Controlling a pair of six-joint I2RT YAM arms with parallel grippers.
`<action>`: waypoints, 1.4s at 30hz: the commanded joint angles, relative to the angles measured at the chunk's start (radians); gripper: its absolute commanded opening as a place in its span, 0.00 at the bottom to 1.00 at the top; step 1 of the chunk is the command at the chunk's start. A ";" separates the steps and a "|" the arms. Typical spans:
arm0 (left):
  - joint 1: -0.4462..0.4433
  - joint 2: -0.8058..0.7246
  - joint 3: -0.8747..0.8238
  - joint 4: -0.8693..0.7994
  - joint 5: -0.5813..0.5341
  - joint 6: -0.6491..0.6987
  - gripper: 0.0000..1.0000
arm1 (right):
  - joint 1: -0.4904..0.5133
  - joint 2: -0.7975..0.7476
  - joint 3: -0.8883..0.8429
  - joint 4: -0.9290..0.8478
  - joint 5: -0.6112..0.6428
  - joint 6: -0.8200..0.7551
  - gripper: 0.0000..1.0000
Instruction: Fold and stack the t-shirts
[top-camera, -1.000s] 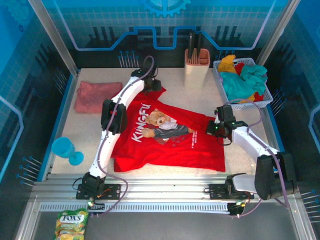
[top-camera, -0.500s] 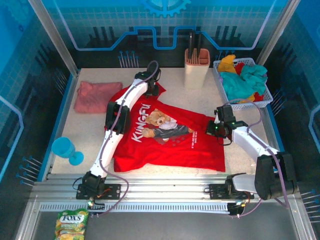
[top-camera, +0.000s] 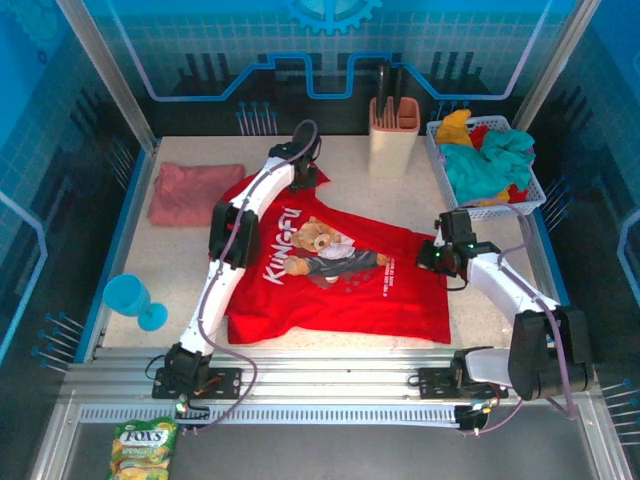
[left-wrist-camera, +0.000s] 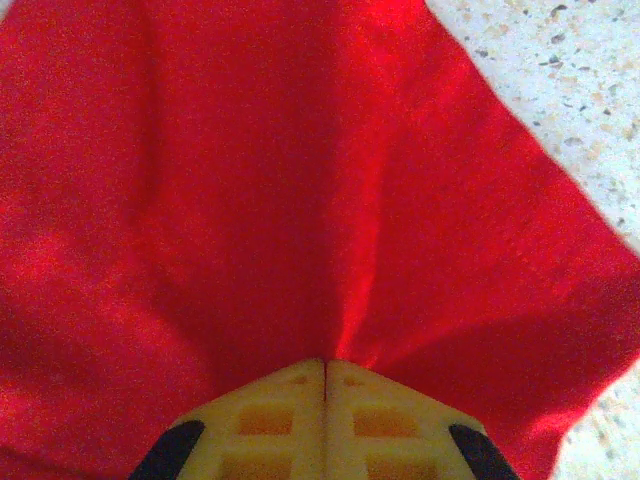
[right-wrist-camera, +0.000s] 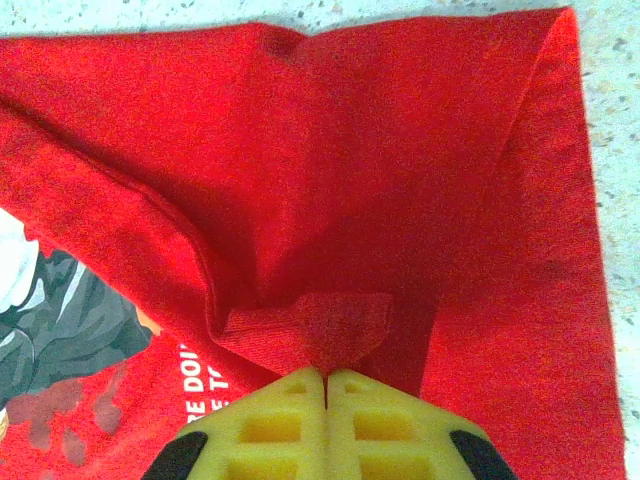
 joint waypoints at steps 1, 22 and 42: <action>0.000 -0.223 -0.133 0.115 -0.033 -0.044 0.00 | -0.022 -0.026 0.018 -0.020 -0.001 0.009 0.00; -0.010 -0.825 -1.148 0.295 0.034 -0.376 0.34 | -0.063 0.007 -0.007 0.030 -0.049 -0.008 0.00; -0.062 -0.493 -0.623 0.154 0.162 0.003 0.51 | -0.076 0.004 -0.013 0.031 -0.070 -0.009 0.00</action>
